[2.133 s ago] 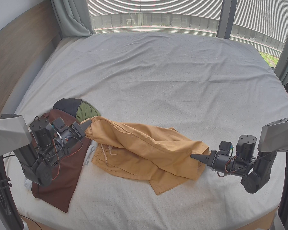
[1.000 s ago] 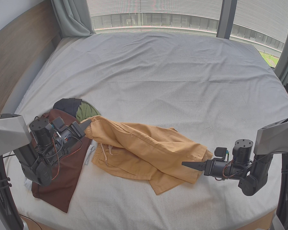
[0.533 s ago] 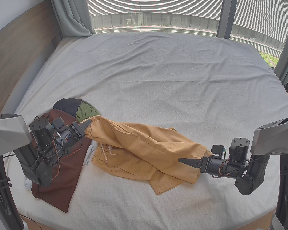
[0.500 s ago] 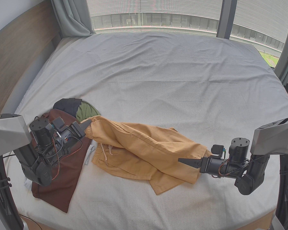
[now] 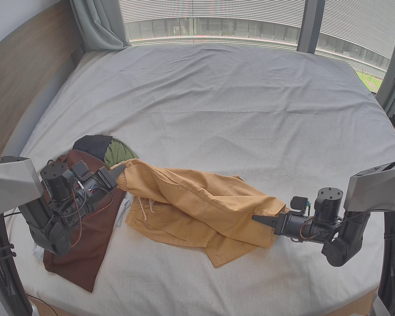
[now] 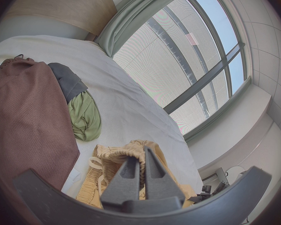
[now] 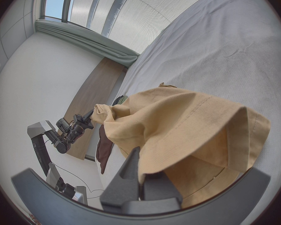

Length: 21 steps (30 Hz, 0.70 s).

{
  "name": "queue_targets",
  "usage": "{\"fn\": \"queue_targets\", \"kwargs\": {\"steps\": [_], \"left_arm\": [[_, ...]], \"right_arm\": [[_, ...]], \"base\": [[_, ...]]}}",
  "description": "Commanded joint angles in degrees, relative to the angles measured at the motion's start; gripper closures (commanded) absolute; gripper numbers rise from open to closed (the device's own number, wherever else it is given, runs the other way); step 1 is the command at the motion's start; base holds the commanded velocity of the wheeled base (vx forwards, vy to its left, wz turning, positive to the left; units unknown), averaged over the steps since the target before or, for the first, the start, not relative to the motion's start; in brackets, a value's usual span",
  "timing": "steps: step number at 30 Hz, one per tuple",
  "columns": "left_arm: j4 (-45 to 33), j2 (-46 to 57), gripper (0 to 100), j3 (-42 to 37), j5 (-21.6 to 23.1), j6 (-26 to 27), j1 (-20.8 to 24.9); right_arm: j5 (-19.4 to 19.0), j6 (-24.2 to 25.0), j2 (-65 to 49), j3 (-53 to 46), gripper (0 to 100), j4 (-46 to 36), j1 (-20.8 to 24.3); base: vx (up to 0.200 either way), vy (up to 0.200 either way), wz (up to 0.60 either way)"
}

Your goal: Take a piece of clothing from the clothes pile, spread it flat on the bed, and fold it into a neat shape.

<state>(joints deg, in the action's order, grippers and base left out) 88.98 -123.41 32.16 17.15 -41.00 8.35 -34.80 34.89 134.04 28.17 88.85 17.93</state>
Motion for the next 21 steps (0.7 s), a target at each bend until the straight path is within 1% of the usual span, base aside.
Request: {"fn": "queue_targets", "kwargs": {"steps": [1,7,13,21], "left_arm": [[0.23,0.01,100,0.01,-0.01,-0.05,0.0],[0.23,0.71,100,0.62,-0.01,-0.05,-0.18],[0.23,3.35,100,1.15,0.69,-0.4,-1.23],[0.23,5.37,100,0.8,1.22,0.04,-1.85]], "right_arm": [[0.44,0.0,-1.14,0.04,100,0.01,-0.09],[0.61,0.0,-4.4,-0.49,100,-0.08,0.09],[0.7,-0.08,-6.42,1.18,100,-0.08,-0.71],[0.7,-0.08,-10.64,1.01,100,-0.16,-1.5]], "base": [[0.0,0.0,0.0],[0.0,0.0,0.0],[0.0,0.0,0.0],[0.0,0.0,0.0]]}}
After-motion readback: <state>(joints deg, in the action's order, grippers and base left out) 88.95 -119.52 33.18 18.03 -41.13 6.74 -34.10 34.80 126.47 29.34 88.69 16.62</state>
